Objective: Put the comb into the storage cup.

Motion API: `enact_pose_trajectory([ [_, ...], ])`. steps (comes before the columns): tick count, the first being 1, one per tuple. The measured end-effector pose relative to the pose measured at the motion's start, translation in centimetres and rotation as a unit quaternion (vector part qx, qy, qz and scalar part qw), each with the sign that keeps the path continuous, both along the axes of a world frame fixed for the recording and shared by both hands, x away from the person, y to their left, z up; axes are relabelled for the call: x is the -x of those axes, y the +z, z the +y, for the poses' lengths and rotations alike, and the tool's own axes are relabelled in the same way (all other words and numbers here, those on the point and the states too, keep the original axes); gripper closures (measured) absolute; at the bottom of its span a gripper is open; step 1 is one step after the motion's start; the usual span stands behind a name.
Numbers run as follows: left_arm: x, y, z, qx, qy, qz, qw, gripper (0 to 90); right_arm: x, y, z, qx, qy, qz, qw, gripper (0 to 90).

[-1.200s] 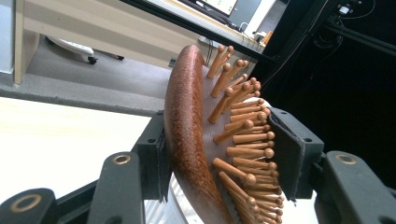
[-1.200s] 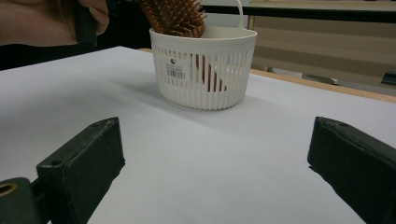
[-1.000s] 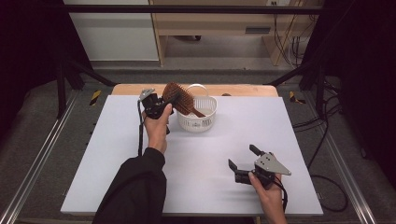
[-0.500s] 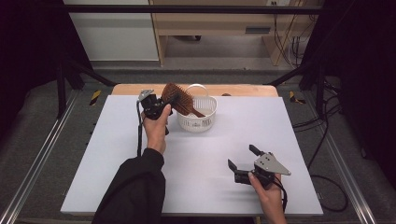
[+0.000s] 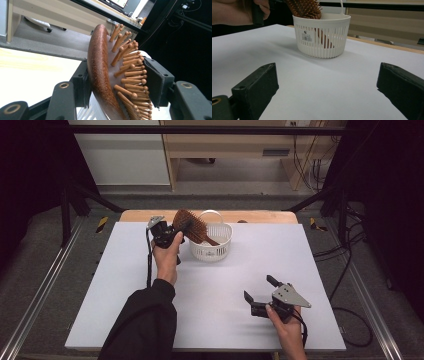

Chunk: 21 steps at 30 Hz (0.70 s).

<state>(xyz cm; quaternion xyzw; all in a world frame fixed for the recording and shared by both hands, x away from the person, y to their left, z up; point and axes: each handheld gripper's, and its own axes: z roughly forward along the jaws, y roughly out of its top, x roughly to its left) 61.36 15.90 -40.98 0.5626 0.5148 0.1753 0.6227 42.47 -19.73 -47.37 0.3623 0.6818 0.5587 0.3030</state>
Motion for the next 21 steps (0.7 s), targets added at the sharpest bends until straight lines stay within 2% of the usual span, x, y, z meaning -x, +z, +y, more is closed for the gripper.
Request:
enact_pose_trajectory([
  [15, 0.02, -0.25, -0.04, 0.004, -0.001, 0.004, 1.0000, 42.9, -0.01, -0.02, 0.08, 0.002, 0.000, 0.002, 1.0000, 3.7],
  [21, 0.01, -0.19, -0.05, 0.004, 0.005, 0.010, 0.9999, 42.2, 0.10, 0.08, -0.05, -0.005, 0.001, 0.001, 1.0000, 3.6],
])
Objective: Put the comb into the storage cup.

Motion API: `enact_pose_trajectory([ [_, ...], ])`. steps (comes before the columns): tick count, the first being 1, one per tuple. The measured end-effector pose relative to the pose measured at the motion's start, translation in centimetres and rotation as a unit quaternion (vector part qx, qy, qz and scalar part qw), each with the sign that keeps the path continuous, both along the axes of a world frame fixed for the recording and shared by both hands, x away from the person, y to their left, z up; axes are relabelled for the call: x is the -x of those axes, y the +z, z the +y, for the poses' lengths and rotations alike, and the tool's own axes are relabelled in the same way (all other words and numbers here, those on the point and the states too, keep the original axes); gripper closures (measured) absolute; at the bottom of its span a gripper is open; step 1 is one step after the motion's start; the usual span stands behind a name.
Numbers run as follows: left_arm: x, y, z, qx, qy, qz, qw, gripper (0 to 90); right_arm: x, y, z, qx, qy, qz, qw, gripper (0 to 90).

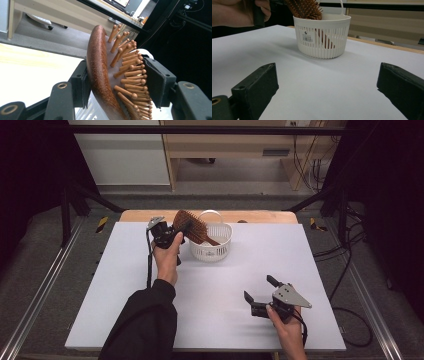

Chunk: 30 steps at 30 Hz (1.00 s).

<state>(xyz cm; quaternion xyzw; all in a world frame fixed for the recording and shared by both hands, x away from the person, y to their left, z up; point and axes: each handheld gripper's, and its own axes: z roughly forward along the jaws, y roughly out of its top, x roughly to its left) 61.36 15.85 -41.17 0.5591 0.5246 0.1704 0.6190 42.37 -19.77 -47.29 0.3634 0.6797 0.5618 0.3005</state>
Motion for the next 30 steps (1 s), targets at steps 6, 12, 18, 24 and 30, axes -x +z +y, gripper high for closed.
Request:
enact_pose_trajectory([
  [6, -0.09, -0.07, 0.01, 0.000, -0.001, 0.004, 1.0000, 41.7, -0.04, -0.02, 0.00, -0.001, -0.001, 0.001, 1.0000, 3.6],
  [12, -0.07, -0.03, 0.04, -0.004, 0.000, 0.002, 1.0000, 41.0, -0.05, -0.05, 0.01, -0.001, -0.001, 0.002, 1.0000, 3.6],
  [18, -0.19, -0.11, 0.12, -0.008, 0.004, 0.001, 1.0000, 39.7, -0.05, -0.05, -0.01, -0.001, -0.001, 0.002, 1.0000, 3.6],
  [24, -0.35, -0.09, 0.14, -0.009, 0.006, 0.002, 0.9999, 39.2, -0.05, -0.06, 0.04, 0.000, -0.001, 0.002, 1.0000, 3.6],
  [30, -0.39, -0.10, 0.14, -0.012, 0.008, 0.001, 0.9999, 38.7, -0.04, -0.05, 0.00, 0.000, -0.001, 0.002, 1.0000, 3.6],
])
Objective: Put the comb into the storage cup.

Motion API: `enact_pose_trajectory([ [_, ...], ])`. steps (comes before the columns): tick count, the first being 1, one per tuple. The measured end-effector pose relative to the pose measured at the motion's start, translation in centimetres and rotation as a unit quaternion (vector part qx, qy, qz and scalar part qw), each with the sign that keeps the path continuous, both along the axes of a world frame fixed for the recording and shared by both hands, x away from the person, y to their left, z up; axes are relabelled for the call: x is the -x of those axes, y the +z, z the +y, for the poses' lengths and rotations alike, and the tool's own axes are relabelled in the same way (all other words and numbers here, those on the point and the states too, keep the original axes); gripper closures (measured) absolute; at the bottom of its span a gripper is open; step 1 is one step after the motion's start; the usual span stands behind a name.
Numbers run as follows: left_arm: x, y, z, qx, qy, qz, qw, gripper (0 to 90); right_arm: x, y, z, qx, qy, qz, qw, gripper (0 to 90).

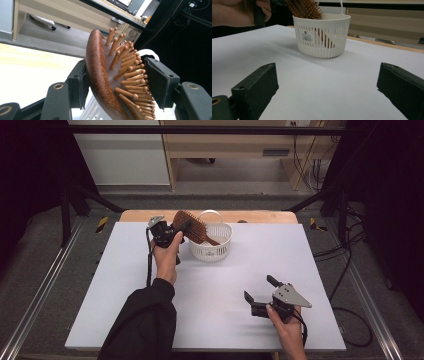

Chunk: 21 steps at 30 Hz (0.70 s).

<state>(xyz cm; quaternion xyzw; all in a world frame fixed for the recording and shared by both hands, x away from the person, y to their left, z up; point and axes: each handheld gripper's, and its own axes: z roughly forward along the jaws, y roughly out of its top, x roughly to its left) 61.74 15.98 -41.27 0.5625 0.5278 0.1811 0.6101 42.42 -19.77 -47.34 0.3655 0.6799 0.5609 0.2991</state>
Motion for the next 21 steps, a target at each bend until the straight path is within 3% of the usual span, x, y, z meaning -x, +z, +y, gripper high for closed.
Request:
enact_pose_trajectory([
  [21, -0.06, 0.14, -0.09, -0.024, 0.014, -0.008, 0.9996, 32.9, 0.09, 0.03, -0.17, -0.005, 0.000, 0.000, 1.0000, 3.4],
])
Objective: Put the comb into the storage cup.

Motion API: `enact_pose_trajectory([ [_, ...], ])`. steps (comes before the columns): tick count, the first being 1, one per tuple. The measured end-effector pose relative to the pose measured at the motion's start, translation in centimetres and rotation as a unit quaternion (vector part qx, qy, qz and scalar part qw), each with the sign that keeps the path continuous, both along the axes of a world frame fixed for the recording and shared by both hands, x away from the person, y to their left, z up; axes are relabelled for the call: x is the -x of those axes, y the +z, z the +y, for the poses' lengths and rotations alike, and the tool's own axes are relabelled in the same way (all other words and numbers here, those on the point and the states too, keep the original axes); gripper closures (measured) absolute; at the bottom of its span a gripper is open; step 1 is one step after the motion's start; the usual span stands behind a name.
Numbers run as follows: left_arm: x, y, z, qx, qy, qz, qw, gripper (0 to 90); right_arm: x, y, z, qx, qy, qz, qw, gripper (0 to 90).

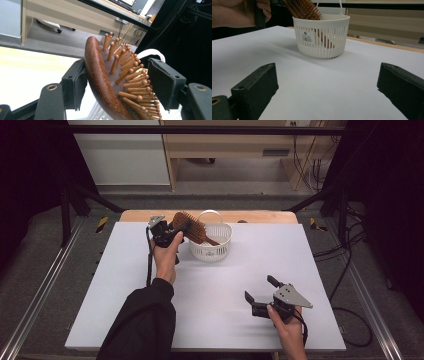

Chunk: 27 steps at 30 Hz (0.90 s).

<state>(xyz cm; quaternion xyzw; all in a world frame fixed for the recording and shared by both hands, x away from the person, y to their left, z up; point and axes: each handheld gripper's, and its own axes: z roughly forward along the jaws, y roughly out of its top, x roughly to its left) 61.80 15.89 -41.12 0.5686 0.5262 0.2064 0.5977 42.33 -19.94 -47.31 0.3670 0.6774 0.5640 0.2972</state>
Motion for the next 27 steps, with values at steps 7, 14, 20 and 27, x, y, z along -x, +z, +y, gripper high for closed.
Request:
enact_pose_trajectory([
  [7, -0.01, 0.33, -0.04, -0.011, 0.003, -0.011, 0.9999, 28.1, -0.04, -0.03, -0.14, -0.001, 0.000, 0.001, 1.0000, 3.4],
  [14, 0.08, 0.49, -0.32, 0.007, -0.003, -0.014, 0.9999, 16.1, -0.02, -0.09, -0.06, 0.001, 0.000, 0.001, 1.0000, 3.4],
  [20, 0.21, 0.67, 0.03, -0.007, 0.004, -0.016, 0.9998, 7.7, -0.02, -0.09, -0.08, 0.002, 0.003, 0.001, 1.0000, 3.4],
  [27, 0.28, 0.92, 0.01, -0.009, 0.003, -0.026, 0.9996, 7.8, -0.02, -0.04, -0.05, 0.001, 0.001, 0.000, 1.0000, 3.4],
])
